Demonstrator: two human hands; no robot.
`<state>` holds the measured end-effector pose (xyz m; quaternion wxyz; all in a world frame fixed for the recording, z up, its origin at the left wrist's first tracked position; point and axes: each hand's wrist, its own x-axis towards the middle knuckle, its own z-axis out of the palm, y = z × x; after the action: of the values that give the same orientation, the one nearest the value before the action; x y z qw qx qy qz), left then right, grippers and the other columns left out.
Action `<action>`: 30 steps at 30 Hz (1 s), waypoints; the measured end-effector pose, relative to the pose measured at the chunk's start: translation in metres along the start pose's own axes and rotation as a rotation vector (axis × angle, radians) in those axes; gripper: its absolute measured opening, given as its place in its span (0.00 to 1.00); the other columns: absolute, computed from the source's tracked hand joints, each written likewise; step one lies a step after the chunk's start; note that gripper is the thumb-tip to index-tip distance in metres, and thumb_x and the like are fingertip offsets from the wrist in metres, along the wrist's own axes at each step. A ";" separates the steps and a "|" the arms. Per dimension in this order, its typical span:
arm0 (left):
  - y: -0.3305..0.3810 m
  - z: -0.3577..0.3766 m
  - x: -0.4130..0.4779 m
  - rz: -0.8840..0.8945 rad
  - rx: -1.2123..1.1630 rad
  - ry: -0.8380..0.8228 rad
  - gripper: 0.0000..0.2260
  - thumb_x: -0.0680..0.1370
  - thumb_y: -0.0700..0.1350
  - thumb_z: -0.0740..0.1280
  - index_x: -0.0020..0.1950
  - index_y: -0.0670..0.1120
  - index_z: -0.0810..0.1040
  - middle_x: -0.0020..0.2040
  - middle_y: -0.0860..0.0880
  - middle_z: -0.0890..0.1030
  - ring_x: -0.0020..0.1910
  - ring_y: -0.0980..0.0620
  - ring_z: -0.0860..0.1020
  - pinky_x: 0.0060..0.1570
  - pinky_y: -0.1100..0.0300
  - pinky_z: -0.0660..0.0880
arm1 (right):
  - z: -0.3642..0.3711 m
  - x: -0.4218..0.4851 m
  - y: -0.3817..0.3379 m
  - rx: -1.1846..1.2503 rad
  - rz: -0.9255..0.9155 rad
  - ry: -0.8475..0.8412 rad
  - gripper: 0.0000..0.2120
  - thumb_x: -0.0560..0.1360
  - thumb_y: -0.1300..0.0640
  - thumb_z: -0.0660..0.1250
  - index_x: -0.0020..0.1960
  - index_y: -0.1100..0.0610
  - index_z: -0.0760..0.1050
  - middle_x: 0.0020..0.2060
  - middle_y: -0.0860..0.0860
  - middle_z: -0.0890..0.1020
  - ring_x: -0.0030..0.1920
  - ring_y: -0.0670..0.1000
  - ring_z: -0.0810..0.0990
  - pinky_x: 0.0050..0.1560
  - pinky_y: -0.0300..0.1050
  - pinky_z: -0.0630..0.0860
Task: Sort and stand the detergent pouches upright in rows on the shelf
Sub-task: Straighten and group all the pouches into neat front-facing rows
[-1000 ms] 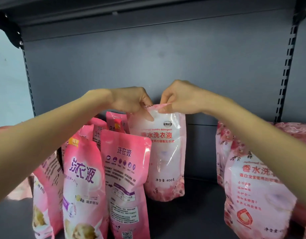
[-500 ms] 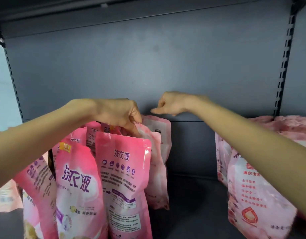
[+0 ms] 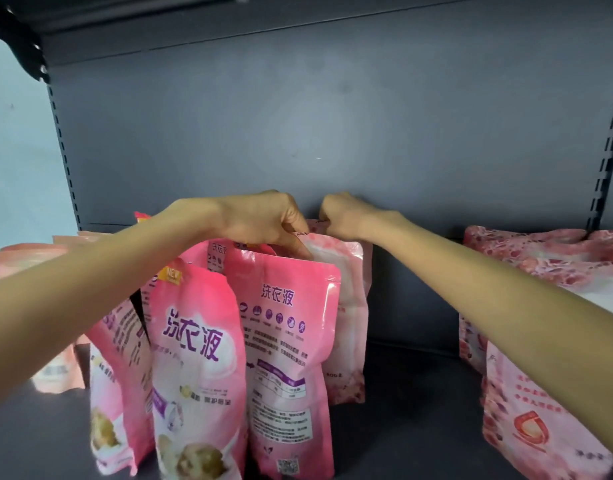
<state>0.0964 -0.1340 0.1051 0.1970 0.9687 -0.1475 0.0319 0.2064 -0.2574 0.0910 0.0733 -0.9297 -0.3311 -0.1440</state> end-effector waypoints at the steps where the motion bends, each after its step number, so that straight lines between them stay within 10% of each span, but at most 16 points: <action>1: -0.001 0.000 0.000 0.008 0.018 0.009 0.12 0.72 0.46 0.72 0.29 0.48 0.79 0.27 0.54 0.79 0.26 0.61 0.73 0.29 0.67 0.70 | -0.002 -0.003 -0.001 -0.013 0.006 -0.001 0.18 0.74 0.56 0.66 0.31 0.56 0.62 0.30 0.51 0.67 0.30 0.53 0.67 0.27 0.42 0.60; 8: -0.002 -0.001 0.003 0.035 0.111 0.036 0.12 0.71 0.49 0.72 0.31 0.44 0.79 0.32 0.42 0.81 0.30 0.51 0.74 0.33 0.47 0.76 | -0.022 -0.022 0.005 -0.038 0.081 0.048 0.17 0.73 0.61 0.64 0.29 0.58 0.60 0.29 0.53 0.65 0.34 0.56 0.68 0.27 0.41 0.60; 14: 0.007 -0.005 0.008 0.074 0.137 0.086 0.11 0.72 0.46 0.71 0.30 0.45 0.78 0.24 0.53 0.76 0.23 0.58 0.71 0.24 0.66 0.70 | -0.052 -0.054 0.006 -0.071 0.164 0.073 0.17 0.72 0.65 0.61 0.30 0.59 0.57 0.29 0.54 0.61 0.38 0.56 0.66 0.26 0.41 0.57; 23: 0.029 -0.027 0.005 0.242 0.264 0.198 0.16 0.72 0.47 0.71 0.39 0.33 0.79 0.39 0.36 0.82 0.34 0.51 0.76 0.40 0.57 0.74 | -0.076 -0.109 0.005 -0.070 0.281 0.020 0.15 0.73 0.60 0.65 0.30 0.60 0.65 0.27 0.52 0.68 0.26 0.51 0.66 0.22 0.38 0.61; 30: 0.058 -0.040 -0.006 0.332 0.355 0.291 0.18 0.73 0.47 0.70 0.36 0.31 0.75 0.36 0.35 0.80 0.32 0.47 0.75 0.35 0.56 0.70 | -0.097 -0.145 0.000 0.002 0.308 0.081 0.04 0.71 0.60 0.66 0.40 0.62 0.75 0.37 0.56 0.75 0.37 0.55 0.73 0.34 0.42 0.67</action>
<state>0.0730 -0.1677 0.1628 0.0356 0.9358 -0.2667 0.2277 0.0781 -0.3663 0.1374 0.1084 -0.9629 -0.1814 -0.1680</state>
